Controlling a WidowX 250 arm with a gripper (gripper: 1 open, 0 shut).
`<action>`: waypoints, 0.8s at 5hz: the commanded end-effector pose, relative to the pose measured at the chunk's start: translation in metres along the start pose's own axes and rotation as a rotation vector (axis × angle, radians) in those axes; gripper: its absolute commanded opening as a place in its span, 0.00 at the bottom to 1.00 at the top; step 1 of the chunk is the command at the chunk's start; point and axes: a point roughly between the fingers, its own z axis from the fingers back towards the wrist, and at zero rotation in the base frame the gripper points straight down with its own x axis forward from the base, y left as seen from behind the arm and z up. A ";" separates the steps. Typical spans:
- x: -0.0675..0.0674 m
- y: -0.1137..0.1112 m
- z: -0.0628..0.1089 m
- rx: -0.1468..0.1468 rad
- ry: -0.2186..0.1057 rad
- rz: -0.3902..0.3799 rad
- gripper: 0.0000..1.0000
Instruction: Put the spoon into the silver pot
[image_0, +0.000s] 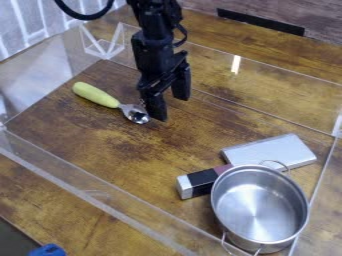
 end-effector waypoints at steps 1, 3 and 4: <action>0.002 -0.015 0.011 -0.065 -0.020 -0.003 0.00; 0.003 -0.031 0.028 -0.058 -0.005 -0.085 0.00; -0.007 -0.042 0.046 -0.050 0.016 -0.184 0.00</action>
